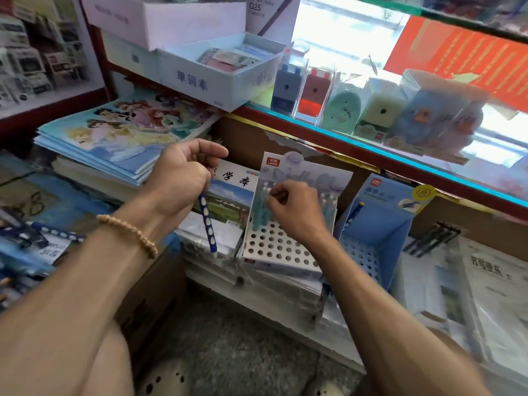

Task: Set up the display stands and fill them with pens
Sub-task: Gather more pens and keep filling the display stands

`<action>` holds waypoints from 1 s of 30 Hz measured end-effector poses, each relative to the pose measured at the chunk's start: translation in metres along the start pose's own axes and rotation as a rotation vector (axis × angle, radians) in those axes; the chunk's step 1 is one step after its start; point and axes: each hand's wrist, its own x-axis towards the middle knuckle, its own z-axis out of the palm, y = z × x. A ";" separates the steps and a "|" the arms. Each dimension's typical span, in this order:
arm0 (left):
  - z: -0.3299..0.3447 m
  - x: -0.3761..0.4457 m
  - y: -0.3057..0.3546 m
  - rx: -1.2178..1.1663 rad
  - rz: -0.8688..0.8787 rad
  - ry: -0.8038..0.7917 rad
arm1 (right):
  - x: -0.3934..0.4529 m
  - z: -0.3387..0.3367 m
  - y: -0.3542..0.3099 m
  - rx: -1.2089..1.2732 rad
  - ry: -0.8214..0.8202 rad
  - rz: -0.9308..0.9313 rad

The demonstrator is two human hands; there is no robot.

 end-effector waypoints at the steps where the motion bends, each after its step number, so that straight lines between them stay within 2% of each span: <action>1: 0.001 -0.001 0.000 -0.011 -0.001 -0.004 | -0.001 0.004 -0.001 -0.027 -0.024 -0.016; 6: 0.003 -0.001 0.000 -0.057 0.002 -0.028 | 0.000 0.010 -0.006 -0.119 -0.025 -0.034; 10: 0.003 0.000 -0.003 -0.103 -0.005 -0.040 | -0.005 0.002 -0.015 -0.047 0.121 -0.089; 11: 0.004 0.001 -0.004 -0.121 -0.006 -0.039 | -0.008 -0.003 -0.019 0.029 0.085 -0.114; 13: 0.008 0.002 -0.005 -0.173 -0.003 -0.036 | -0.017 -0.014 -0.030 0.200 -0.179 -0.117; 15: 0.016 0.000 -0.004 -0.237 -0.005 -0.049 | -0.027 -0.018 -0.035 0.241 -0.393 -0.107; 18: 0.031 -0.008 0.000 -0.372 -0.035 -0.096 | -0.039 -0.021 -0.033 0.244 -0.405 -0.129; 21: 0.044 -0.014 0.000 -0.475 -0.046 -0.149 | -0.043 -0.037 -0.022 0.359 -0.362 -0.035; 22: 0.047 -0.015 -0.003 -0.420 -0.048 -0.154 | -0.044 -0.044 -0.017 0.424 -0.329 0.011; 26: 0.064 -0.026 -0.020 0.130 -0.043 -0.251 | -0.049 -0.072 -0.001 0.728 -0.161 0.163; 30: 0.081 -0.042 -0.029 0.298 0.032 -0.384 | -0.053 -0.091 0.009 0.856 -0.077 0.226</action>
